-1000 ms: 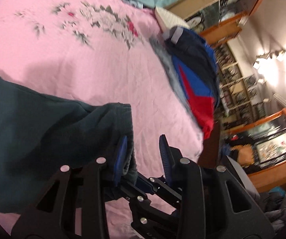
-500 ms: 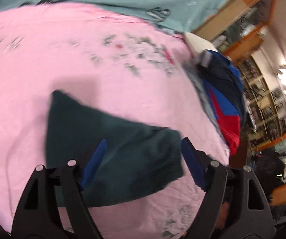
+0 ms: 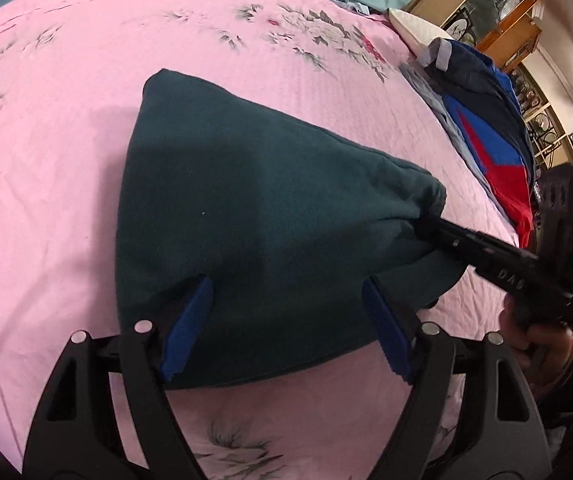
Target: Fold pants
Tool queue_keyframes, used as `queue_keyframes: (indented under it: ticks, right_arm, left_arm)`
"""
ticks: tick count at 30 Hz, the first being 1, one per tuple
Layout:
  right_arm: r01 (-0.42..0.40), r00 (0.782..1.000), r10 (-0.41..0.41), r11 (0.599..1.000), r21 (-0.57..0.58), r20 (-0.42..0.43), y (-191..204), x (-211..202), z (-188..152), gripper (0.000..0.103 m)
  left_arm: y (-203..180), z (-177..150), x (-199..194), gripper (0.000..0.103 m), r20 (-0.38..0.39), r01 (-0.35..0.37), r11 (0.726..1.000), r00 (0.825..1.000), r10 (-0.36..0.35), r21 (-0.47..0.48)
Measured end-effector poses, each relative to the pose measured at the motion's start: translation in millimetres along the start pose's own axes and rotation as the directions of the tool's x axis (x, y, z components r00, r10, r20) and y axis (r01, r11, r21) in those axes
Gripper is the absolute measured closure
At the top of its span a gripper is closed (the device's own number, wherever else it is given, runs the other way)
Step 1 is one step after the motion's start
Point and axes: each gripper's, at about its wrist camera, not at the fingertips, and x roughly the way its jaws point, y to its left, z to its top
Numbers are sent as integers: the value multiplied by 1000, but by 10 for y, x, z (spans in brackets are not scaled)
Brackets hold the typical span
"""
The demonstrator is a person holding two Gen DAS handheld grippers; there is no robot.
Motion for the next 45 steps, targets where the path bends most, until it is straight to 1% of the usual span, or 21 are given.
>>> queue_keyframes:
  ticks: [1,2,4,6,8,9,10,12,13,16,19,28,33,35,36,37,39,40,41,43,45]
  right_arm:
    - [0,1000,0,1000,-1,30,52,-119,43,86]
    - [-17,998,18,1000,-10,62,130,-216,120,84]
    - [-46,995,49,998,-43,84,286,-367,132,82]
    - [-66,996,70,995,-75,52,372,-354,47,82]
    - [-39,999,40,994,-98,2,354,-223,-90,82]
    - [-24,999,22,995,-98,-29,307,-130,-157,82]
    - [-21,998,16,996,-92,-63,231,-24,-242,82]
    - [-41,998,37,995,-89,-48,140,21,-315,83]
    - [-48,998,44,995,-83,-54,126,21,-314,83]
    - [-39,997,33,996,-80,-75,142,44,-285,83]
    - [-36,997,29,995,-89,-73,158,18,-284,82]
    - [-60,995,53,994,-87,-81,122,-17,-278,82]
    - [-71,994,65,995,-76,-85,103,-38,-284,83]
    - [-77,992,71,996,-53,-103,103,-71,-254,83]
    - [-93,990,90,995,-25,-110,102,-138,-222,82]
    - [-105,990,102,994,-20,-100,104,-209,-197,82]
    - [-103,994,101,994,-38,-46,118,-387,-134,76]
    - [-99,995,98,994,-52,-22,124,-457,-87,76]
    - [-100,995,99,993,-61,-7,127,-492,-34,76]
    - [-108,994,109,992,-67,18,119,-496,107,76]
    - [-100,994,103,993,-67,42,87,-421,266,76]
  left_arm:
    - [-12,7,-39,24,3,4,1000,1000,-4,-5]
    - [-41,34,-79,24,20,20,1000,1000,-20,-5]
    - [-104,47,-136,23,52,42,999,998,-43,11]
    - [-126,-7,-124,22,41,36,999,998,-37,38]
    - [-111,-89,-14,22,7,3,999,1000,-3,55]
    - [-97,-130,21,22,2,-9,998,1000,9,60]
    - [-99,-164,22,22,21,-13,997,1000,11,73]
    - [-126,-207,40,22,31,-30,994,999,27,101]
    - [-143,-222,48,22,36,-43,993,999,39,113]
    - [-175,-220,83,20,46,-59,991,997,54,121]
    - [-206,-226,98,20,53,-75,988,996,68,137]
    - [-209,-253,105,20,62,-90,986,995,82,142]
    - [-225,-250,114,20,56,-102,982,994,95,159]
    - [-249,-226,106,20,42,-112,979,993,107,173]
    - [-258,-206,94,20,34,-117,978,993,112,172]
    - [-274,-174,57,20,29,-115,980,993,112,161]
    - [-325,-126,-35,20,45,-81,986,996,75,145]
    - [-361,-105,-69,20,54,-64,988,997,56,144]
    - [-437,-64,-100,20,63,-29,989,998,20,145]
    - [-605,-3,-87,20,59,34,986,997,-44,163]
    - [-831,51,7,20,46,89,975,994,-101,202]
